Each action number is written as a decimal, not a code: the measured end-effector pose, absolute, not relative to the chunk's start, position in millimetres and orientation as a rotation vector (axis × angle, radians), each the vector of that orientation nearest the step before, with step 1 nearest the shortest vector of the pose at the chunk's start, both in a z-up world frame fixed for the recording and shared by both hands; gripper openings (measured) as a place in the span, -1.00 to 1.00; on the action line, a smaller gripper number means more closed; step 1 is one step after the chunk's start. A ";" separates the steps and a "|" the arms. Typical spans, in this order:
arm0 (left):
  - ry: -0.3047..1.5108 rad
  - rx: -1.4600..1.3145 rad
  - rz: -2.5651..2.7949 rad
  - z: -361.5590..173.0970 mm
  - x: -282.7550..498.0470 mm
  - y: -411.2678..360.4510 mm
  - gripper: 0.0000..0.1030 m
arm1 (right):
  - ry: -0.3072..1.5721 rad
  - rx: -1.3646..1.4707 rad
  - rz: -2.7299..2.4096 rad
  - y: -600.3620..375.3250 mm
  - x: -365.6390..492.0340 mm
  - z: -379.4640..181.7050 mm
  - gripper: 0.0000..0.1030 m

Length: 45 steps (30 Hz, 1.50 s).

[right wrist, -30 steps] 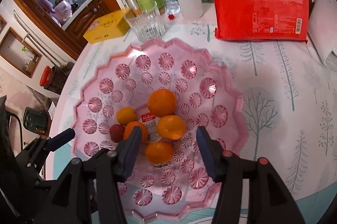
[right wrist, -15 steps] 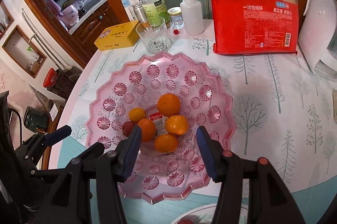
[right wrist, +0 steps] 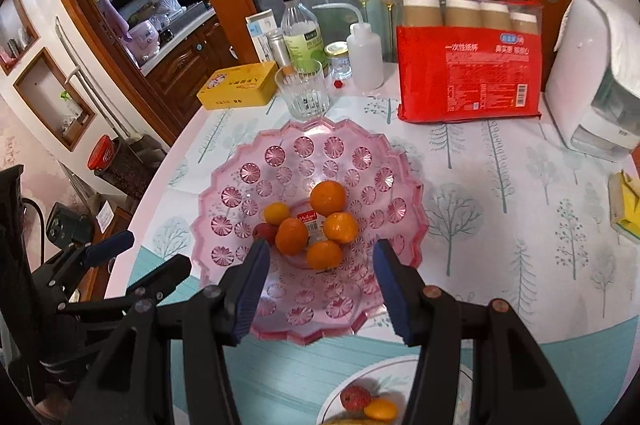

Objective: Organize fruits
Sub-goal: 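Withdraw both open grippers from the bowl back toward the fruit plate, then grasp the red apple with the right gripper while the left gripper grasps the avocado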

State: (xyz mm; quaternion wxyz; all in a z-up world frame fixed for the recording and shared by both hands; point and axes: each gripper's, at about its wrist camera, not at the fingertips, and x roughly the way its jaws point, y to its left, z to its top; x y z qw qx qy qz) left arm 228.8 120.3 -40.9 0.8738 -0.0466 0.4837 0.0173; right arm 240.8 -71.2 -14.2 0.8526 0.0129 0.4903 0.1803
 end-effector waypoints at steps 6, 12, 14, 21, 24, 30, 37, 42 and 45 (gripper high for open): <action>0.973 -0.096 -0.001 -21.6 206.6 114.4 0.63 | 0.990 0.020 0.362 -85.3 207.5 10.0 0.06; 0.937 -0.079 -0.063 -6.1 183.2 97.3 0.68 | 0.960 0.011 0.311 -111.2 170.0 25.3 0.05; 0.930 -0.070 -0.093 -3.2 176.2 90.1 0.70 | 0.959 0.013 0.288 -122.4 158.7 26.3 0.05; 0.929 -0.014 -0.192 -5.1 157.4 55.1 0.70 | 0.965 0.029 0.182 -165.2 112.1 18.8 0.05; 0.944 0.011 -0.235 -12.8 149.3 39.3 0.70 | 0.975 0.048 0.132 -183.3 90.5 10.0 0.05; 0.996 0.081 -0.311 -41.4 134.9 10.4 0.70 | 1.010 0.039 0.029 -207.4 48.7 -25.9 0.05; 1.120 0.140 -0.397 -90.6 113.2 -14.2 0.70 | 1.108 0.064 -0.008 -216.7 8.3 -83.3 0.05; 1.188 0.173 -0.441 -118.8 98.3 -29.2 0.70 | 1.144 0.119 0.031 -213.4 -13.8 -111.1 0.05; 1.212 0.179 -0.459 -128.8 92.2 -35.4 0.70 | 1.150 0.137 0.063 -207.1 -18.1 -120.0 0.05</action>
